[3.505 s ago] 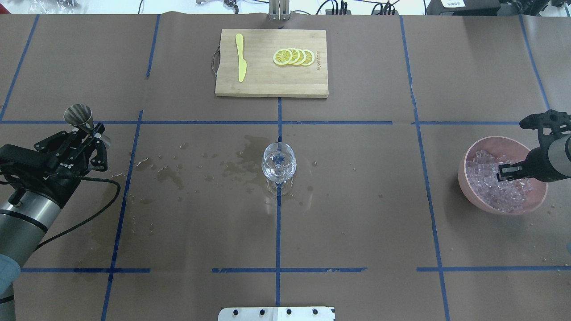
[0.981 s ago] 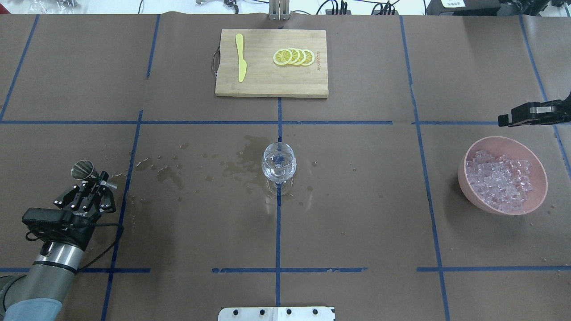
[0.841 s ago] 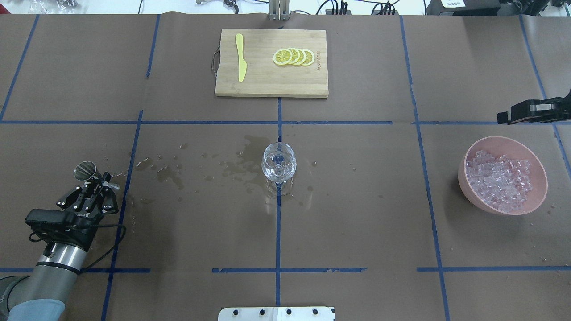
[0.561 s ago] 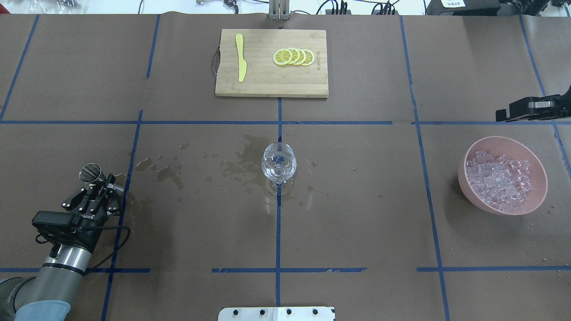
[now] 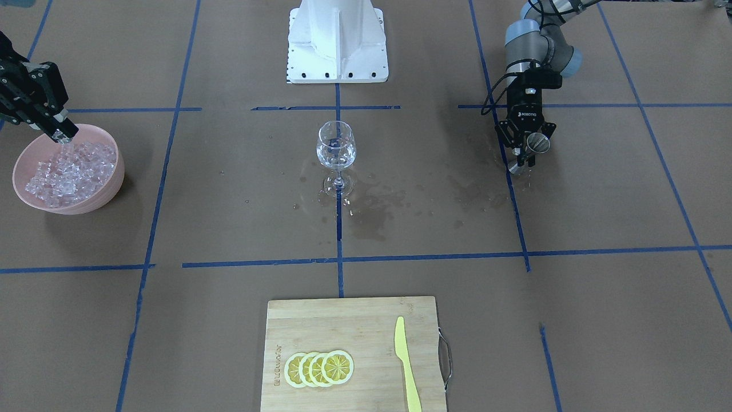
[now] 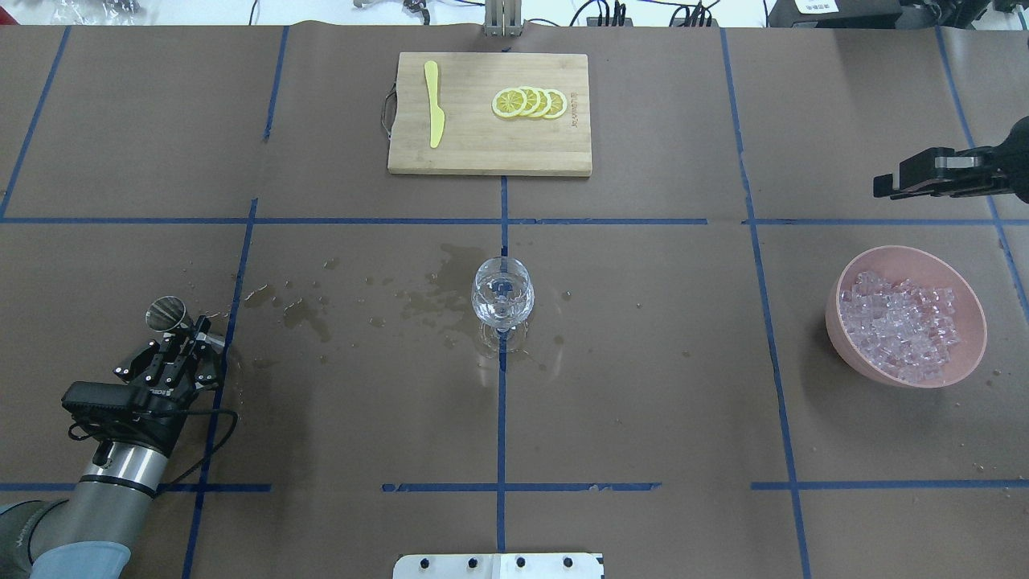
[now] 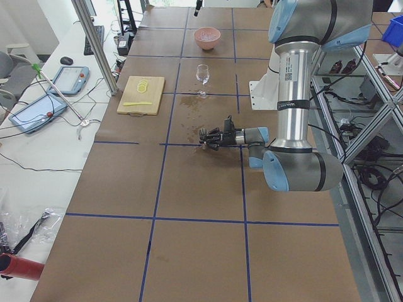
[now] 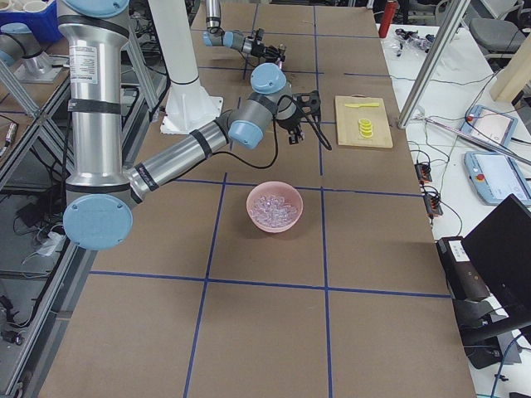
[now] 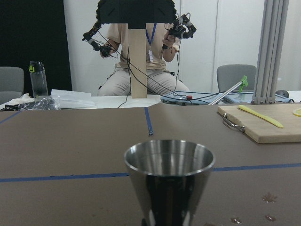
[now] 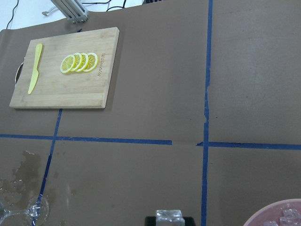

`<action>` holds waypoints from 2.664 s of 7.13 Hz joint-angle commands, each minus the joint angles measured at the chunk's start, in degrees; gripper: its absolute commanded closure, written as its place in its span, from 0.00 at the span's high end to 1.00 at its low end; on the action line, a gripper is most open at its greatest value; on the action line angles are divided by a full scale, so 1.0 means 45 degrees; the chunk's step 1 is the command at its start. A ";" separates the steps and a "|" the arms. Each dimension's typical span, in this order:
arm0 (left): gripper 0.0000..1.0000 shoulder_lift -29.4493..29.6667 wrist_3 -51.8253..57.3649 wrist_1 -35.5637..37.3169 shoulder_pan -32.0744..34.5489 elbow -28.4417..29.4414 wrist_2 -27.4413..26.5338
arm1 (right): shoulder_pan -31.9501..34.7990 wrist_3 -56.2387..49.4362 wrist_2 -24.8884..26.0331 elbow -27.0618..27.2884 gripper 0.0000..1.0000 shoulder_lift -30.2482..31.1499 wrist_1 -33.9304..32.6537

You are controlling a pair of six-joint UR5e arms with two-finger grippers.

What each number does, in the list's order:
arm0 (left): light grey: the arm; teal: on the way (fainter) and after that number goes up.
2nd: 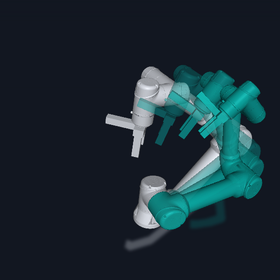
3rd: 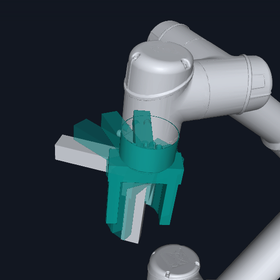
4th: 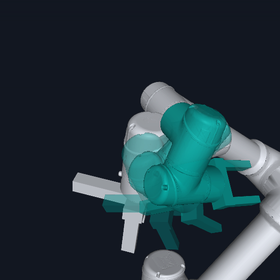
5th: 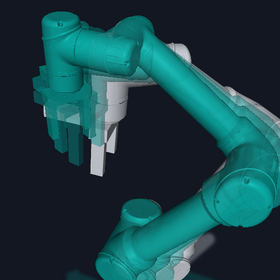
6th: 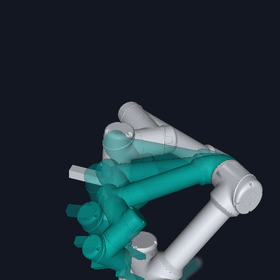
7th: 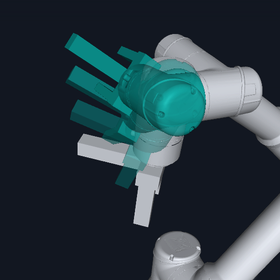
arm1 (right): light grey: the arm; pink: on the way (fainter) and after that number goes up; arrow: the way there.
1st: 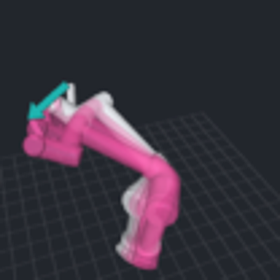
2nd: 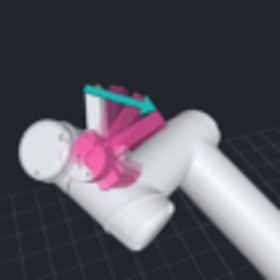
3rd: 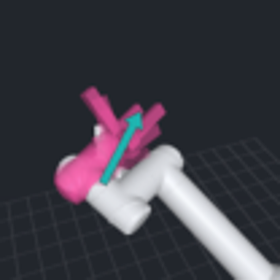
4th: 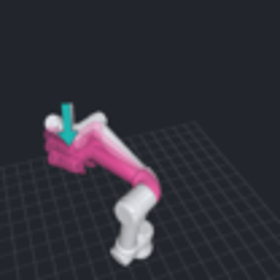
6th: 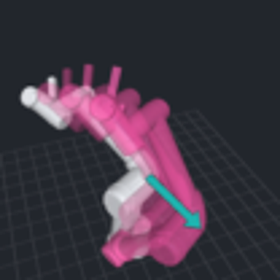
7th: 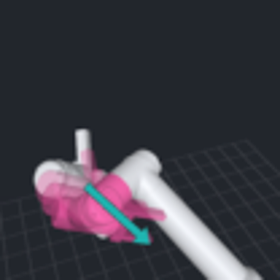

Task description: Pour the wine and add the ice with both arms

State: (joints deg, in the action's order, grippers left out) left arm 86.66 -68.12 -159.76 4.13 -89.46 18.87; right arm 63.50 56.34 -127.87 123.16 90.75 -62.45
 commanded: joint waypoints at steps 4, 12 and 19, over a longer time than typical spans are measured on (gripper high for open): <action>0.48 0.0001 0.0039 -0.0004 -0.0001 0.0135 0.0006 | -0.0203 0.0742 0.0036 -0.0045 0.00 -0.0866 -0.0028; 1.00 -0.0601 0.0351 -0.0063 0.0038 -0.0720 0.1857 | -0.0360 0.0742 0.0017 -0.0122 0.00 -0.1317 -0.0086; 1.00 -0.2479 0.0352 0.0073 -0.0662 -0.2423 0.3989 | -0.0907 0.1230 0.0154 -0.0123 0.00 -0.1611 -0.0028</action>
State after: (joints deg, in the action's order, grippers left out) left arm 75.67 -66.53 -159.60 2.38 -99.50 35.55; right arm 59.71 61.73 -127.30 122.54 83.55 -62.58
